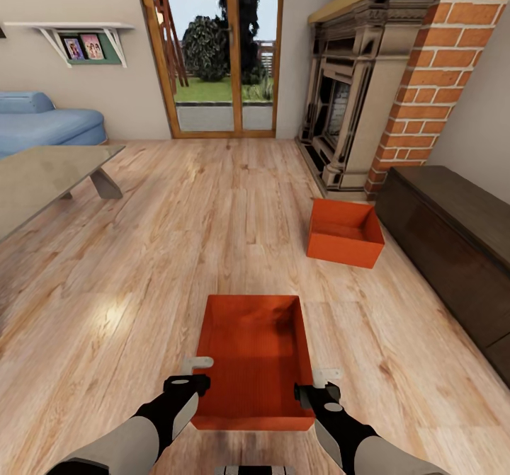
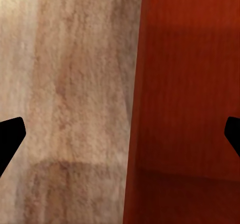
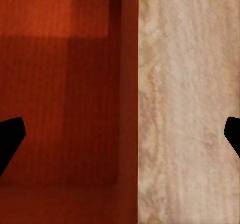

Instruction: Move the two storage containers from the living room to the garage. In the garage, place one container on the floor and stack the other container on top of it (either order is fine).

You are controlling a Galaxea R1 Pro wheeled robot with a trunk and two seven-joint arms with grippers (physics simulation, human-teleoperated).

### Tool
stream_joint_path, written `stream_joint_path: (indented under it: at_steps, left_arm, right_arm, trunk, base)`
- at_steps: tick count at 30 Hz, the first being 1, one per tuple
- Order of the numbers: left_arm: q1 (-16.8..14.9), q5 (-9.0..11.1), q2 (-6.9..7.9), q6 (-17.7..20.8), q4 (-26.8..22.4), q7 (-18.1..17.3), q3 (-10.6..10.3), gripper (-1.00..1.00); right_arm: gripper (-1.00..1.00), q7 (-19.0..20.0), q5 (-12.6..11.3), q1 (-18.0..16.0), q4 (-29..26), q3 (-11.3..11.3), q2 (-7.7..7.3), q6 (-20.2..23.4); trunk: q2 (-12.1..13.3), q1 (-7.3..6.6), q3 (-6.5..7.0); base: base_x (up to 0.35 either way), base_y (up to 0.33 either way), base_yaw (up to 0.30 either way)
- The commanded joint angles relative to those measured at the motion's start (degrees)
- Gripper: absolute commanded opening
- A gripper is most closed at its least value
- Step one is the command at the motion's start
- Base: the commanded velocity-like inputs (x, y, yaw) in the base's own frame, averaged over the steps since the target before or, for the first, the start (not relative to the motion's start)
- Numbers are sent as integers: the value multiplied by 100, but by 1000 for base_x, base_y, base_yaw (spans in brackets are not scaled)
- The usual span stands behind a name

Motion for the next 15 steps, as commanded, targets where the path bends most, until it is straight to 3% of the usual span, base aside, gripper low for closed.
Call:
stream_joint_path:
  at_steps: [1, 15]
  left_arm:
    - [0, 60, 2, 31, -13, 35, -50, 100]
    - [0, 60, 3, 31, -15, 28, -50, 100]
  right_arm:
    - [100, -34, -17, -4, 6, 46, 0, -12]
    - [100, -34, -17, -3, 6, 46, 0, -5]
  trunk:
    - [-2, -1, -4]
    - [-2, -1, -4]
  base:
    - [0, 0, 0]
    - [0, 0, 0]
